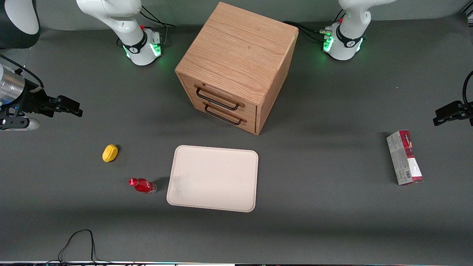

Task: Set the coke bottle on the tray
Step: 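Move the open right gripper toward the red bottle beside the tray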

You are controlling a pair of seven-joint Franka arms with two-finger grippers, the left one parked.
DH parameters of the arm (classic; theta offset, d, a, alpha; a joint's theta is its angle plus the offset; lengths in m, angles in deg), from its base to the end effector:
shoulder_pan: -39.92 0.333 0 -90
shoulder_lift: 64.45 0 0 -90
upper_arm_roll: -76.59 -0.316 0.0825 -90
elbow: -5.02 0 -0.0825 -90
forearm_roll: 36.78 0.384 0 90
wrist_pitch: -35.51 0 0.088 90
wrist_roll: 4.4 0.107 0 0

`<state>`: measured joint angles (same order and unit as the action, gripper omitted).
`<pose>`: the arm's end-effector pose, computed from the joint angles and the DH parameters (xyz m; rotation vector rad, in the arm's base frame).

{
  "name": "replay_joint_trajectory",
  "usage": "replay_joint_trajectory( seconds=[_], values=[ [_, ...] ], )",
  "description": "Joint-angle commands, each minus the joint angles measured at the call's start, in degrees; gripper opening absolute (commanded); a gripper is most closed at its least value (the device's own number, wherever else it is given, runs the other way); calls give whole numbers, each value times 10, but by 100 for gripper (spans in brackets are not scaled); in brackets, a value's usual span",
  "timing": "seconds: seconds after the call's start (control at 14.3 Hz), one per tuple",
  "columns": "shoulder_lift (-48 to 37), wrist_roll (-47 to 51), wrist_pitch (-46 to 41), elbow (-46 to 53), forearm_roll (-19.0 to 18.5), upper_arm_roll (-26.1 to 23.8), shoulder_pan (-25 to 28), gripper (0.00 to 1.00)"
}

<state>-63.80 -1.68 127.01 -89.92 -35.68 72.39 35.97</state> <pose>0.5564 0.0042 0.5798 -3.1207 0.0691 0.1122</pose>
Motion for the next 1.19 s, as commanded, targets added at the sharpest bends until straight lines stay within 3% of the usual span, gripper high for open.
replay_joint_trajectory(
  seconds=[0.0, 0.35, 0.56, 1.12],
  values=[
    [46, 17, -22, 70, 3, -4, -3, 100],
    [159, 109, -32, 196, 0, -6, 36, 100],
    [219, 167, -32, 257, -23, -6, 81, 100],
    [233, 185, -34, 266, -39, -6, 94, 100]
  ],
)
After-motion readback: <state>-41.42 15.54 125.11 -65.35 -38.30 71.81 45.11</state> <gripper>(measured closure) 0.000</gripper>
